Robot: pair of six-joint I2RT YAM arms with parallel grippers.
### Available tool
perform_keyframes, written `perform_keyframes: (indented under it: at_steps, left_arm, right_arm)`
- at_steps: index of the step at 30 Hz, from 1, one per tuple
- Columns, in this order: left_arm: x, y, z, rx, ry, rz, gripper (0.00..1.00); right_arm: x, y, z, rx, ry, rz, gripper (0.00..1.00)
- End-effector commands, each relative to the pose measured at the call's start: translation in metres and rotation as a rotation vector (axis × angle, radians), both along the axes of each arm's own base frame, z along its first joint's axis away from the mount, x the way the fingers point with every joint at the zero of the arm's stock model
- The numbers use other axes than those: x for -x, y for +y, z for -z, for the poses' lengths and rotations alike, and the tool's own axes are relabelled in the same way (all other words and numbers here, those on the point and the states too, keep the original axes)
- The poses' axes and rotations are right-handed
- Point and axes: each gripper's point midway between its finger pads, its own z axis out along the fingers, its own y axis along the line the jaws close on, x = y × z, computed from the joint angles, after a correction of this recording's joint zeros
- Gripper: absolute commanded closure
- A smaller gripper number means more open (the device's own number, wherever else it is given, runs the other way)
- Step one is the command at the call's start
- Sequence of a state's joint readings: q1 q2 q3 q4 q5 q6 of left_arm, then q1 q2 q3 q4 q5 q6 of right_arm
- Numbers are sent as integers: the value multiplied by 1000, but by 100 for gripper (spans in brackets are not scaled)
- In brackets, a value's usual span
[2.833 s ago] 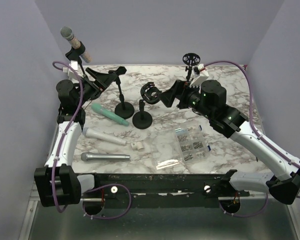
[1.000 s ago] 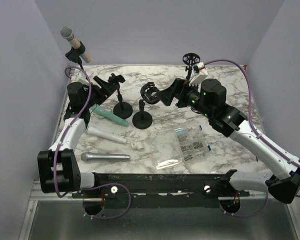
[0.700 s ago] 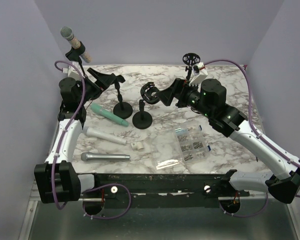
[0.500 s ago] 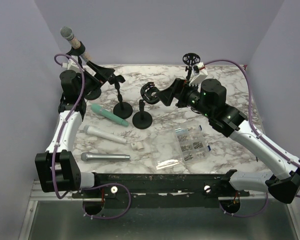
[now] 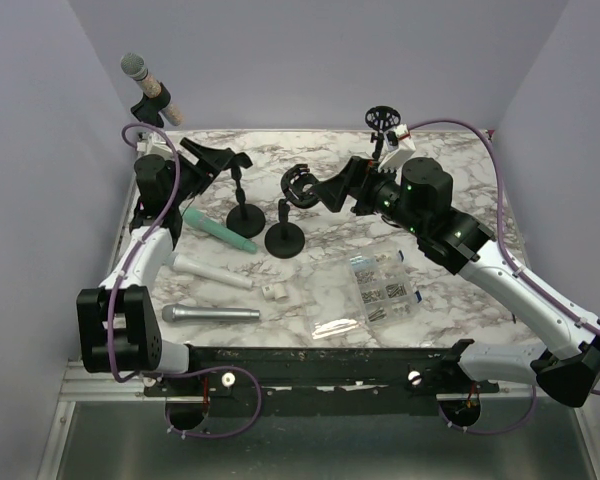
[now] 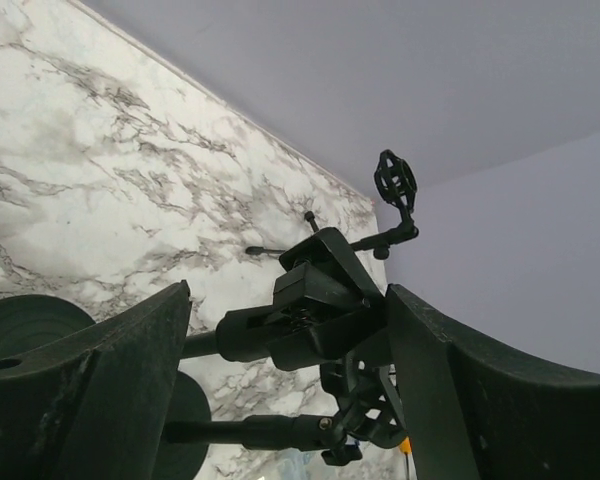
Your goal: Remove the microphone from the stand
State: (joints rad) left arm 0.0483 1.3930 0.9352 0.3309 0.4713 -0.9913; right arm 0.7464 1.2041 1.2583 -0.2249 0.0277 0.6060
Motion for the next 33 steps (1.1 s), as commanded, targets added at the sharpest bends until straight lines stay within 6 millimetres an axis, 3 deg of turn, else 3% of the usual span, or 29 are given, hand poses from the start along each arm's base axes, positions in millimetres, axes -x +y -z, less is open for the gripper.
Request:
perform_keyframes:
  at_steps: [1,4,7,12,15,18,21,26,30,33]
  left_arm:
    - [2,7,84,-52,187,-54,26]
    - [5,14,108,-69,231,-94,29]
    - [10,18,119,-77,245,-119,29]
    - [6,17,121,-91,254,-105,28]
    - [9,19,115,-91,255,-115,22]
    - [14,22,84,-128,183,-123,14]
    - [20,25,39,-184,87,-127,8]
    - [24,39,-31,-255,-23,-158,7]
    - [28,62,-82,-311,-157,-238,8]
    - [26,92,-113,-293,-199,-325,8]
  right_arm:
    - [2,4,-2,-19,-7,-17,0]
    - [2,3,1,-13,-5,-12,0]
    - [1,3,4,-10,0,-10,0]
    - [1,7,4,-12,-1,-24,0]
    - [0,7,4,-8,-2,-25,0]
    - [0,6,4,-1,-6,-21,0]
    - [-2,6,7,10,-5,-18,0]
    - [-5,11,10,18,-5,-28,0]
    - [-6,11,14,32,-5,-30,0]
    - [-7,11,16,53,-7,-34,0]
